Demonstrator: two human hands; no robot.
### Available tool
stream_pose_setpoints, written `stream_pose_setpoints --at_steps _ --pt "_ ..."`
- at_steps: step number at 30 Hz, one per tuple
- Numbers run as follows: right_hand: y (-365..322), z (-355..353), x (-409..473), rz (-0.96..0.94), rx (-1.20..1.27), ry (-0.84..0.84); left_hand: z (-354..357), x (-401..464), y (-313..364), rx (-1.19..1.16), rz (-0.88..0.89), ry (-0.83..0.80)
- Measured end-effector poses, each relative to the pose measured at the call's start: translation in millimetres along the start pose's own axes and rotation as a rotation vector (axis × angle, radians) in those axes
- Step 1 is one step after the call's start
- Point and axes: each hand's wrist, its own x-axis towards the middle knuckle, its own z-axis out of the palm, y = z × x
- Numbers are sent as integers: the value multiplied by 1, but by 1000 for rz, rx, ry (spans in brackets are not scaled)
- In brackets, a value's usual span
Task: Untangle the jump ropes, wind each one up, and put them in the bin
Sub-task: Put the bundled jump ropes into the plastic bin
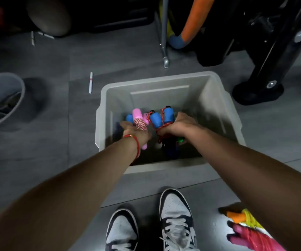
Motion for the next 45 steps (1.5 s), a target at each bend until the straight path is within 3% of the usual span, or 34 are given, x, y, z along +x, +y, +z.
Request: stream_pose_setpoints --at_steps 4,7,13,18,22,24,26,30,32,35,39,42,45 --pt "21 12 64 -59 -73 -1 13 23 6 204 93 -64" --pt "20 -2 48 -85 -158 -106 18 27 7 410 154 -152" --pt "29 -15 40 -83 -283 -209 18 20 3 562 235 -183" --pt "28 -39 7 -223 -76 102 14 -11 19 501 416 -102" --pt "49 -69 -79 -276 438 267 16 -86 36 282 879 -4" --pt "78 -81 -133 -246 569 343 24 -134 36 205 1090 -57" --pt "122 -85 -177 -131 651 456 42 -168 18 238 1214 -248" --pt "228 -47 -230 348 891 445 100 -185 -45 635 1078 -755" --pt "269 -13 -238 578 858 394 137 -171 -77 795 1024 -872" --pt "298 28 -232 744 1008 396 181 -158 -100 808 892 -998" --pt "312 67 -195 700 1202 625 216 -132 -109 841 785 -1062" --pt "322 83 -166 664 1283 826 233 -110 -119 780 525 -1088" --pt "325 83 -154 690 1274 918 240 -104 -131 626 388 -986"
